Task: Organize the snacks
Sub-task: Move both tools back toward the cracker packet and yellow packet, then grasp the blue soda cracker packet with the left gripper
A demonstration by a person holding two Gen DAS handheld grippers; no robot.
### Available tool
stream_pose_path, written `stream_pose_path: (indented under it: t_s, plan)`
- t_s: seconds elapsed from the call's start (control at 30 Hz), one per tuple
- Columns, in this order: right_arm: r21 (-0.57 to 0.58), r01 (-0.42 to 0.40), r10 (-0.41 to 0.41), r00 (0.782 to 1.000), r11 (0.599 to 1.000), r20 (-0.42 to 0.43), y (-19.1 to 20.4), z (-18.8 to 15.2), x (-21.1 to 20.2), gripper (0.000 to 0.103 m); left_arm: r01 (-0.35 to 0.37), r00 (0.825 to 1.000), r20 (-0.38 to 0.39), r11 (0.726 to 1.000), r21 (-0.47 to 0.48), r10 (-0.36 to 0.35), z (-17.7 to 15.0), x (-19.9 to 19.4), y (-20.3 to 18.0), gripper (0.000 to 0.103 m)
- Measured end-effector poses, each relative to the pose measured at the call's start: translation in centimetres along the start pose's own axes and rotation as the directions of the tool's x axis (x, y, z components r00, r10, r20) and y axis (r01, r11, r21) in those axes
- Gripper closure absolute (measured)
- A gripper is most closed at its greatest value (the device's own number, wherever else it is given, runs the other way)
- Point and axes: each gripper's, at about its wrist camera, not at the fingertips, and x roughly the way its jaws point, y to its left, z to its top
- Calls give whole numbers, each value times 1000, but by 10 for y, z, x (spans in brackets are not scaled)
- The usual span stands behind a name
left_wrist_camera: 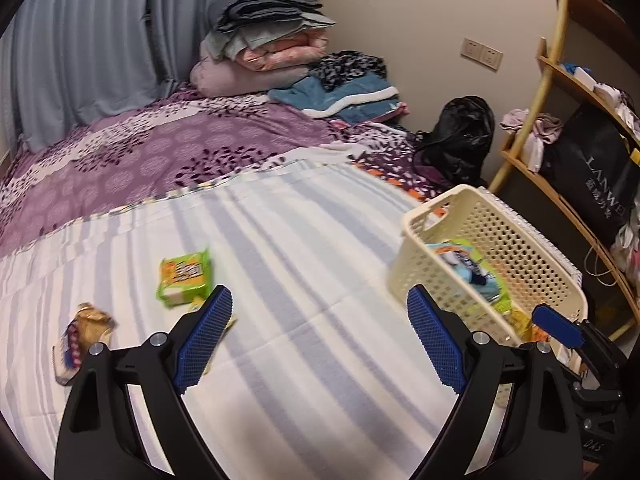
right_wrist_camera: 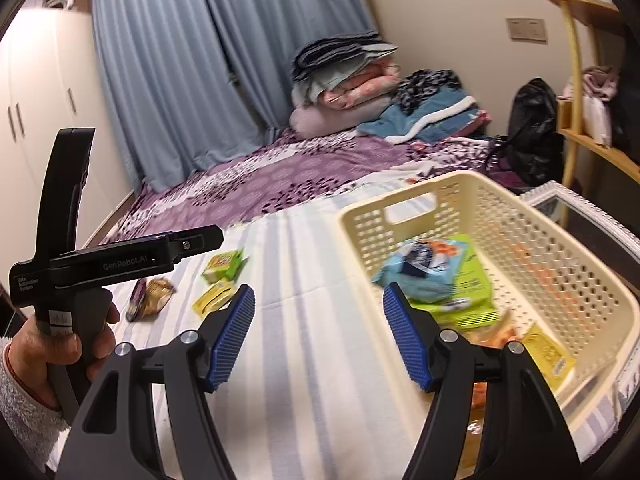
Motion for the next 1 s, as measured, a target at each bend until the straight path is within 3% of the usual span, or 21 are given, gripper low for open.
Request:
stream_pose_path:
  t_s: [0.33,0.57,0.77,0.83,1.0]
  plan:
    - [-63,-77,71,993,995,-99,47,-11,29,36,-102,995,-13,989,-110,101,-26,-18,82,12]
    - [-106,-106,89,984,989,-157,73,-23,41,30,-179,984,-34,969,-173,175,-46,-31,145,12]
    - [-133,-127,98,974,983,-206,94,-31,55,29,-243,969,-84,951,-192,231,-69,-34,192,12]
    - [-138,-138,104,968,981,-229,101,-35,61,21,-256,966,-94,946,-198,241,-76,-33,204,12]
    - [-160,-157,109,956,975,-272,117,-41,70,21,-269,960,-123,947,-173,250,-87,-17,231,12]
